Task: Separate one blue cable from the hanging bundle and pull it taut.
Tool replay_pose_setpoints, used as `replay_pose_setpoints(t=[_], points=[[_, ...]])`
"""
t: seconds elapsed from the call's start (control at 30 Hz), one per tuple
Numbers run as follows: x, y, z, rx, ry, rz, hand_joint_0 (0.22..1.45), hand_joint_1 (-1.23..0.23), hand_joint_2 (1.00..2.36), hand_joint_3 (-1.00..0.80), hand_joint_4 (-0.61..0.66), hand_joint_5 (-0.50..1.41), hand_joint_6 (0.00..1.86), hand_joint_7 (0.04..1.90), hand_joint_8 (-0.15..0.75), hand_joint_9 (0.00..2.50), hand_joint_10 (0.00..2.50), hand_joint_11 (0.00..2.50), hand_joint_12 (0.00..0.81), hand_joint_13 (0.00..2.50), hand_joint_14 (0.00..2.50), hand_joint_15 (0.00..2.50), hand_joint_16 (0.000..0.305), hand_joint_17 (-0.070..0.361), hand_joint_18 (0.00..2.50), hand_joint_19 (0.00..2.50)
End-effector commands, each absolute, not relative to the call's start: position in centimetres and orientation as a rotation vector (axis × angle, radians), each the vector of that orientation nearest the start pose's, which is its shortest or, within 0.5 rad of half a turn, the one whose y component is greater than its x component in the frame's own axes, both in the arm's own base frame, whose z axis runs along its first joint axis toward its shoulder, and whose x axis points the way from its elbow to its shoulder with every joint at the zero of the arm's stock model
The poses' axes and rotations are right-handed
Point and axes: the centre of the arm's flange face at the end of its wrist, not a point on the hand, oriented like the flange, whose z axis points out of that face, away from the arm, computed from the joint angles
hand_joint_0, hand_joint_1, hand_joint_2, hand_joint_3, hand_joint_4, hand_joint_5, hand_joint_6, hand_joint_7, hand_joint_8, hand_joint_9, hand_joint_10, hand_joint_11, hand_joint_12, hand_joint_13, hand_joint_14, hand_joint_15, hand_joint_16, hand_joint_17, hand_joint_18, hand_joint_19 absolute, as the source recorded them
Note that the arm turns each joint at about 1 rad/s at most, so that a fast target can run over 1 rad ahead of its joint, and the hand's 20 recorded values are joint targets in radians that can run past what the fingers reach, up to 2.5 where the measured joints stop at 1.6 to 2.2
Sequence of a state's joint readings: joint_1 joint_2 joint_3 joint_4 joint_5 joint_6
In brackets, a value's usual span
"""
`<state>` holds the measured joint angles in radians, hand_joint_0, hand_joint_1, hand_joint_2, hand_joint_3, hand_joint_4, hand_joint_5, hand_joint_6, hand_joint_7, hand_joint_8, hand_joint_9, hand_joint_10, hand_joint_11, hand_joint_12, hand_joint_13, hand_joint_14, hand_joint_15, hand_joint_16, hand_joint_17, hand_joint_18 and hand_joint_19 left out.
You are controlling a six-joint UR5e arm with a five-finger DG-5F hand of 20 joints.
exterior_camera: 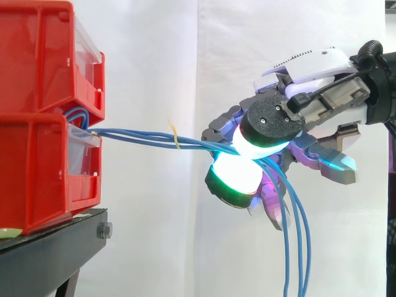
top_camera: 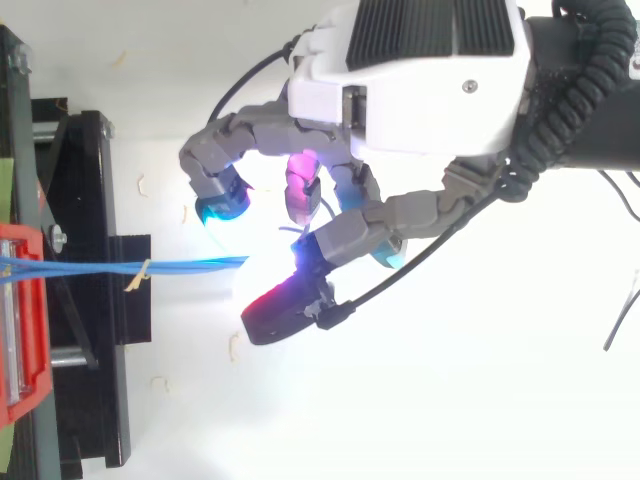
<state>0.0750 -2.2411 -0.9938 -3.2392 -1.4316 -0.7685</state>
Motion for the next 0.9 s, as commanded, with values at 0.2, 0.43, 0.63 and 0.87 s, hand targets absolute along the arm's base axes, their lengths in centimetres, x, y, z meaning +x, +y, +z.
replay_pose_setpoints(t=[0.2,0.43,0.63,0.87], points=[[74.15,-9.17,34.23,0.731,1.631,0.513,0.67,-0.96,1.01,-0.44,0.06,0.13,0.5,1.39,0.104,1.85,0.01,0.31,0.219,1.13,0.02,0.4,0.045,0.101,0.63,0.52],[74.17,-9.19,34.25,0.731,1.629,0.512,0.56,-0.85,1.0,-0.5,0.06,0.13,0.5,1.39,0.106,1.84,0.01,0.3,0.225,1.13,0.02,0.4,0.047,0.106,0.63,0.52],[74.19,-9.19,34.32,0.731,1.628,0.513,0.53,-0.78,1.0,-0.5,0.07,0.13,0.5,1.39,0.114,1.85,0.01,0.3,0.23,1.13,0.02,0.4,0.049,0.11,0.63,0.52],[74.17,-9.19,34.25,0.731,1.629,0.512,0.52,-0.61,1.0,-0.5,0.07,0.13,0.5,1.37,0.102,1.86,0.01,0.28,0.233,1.15,0.02,0.4,0.05,0.113,0.63,0.52]])
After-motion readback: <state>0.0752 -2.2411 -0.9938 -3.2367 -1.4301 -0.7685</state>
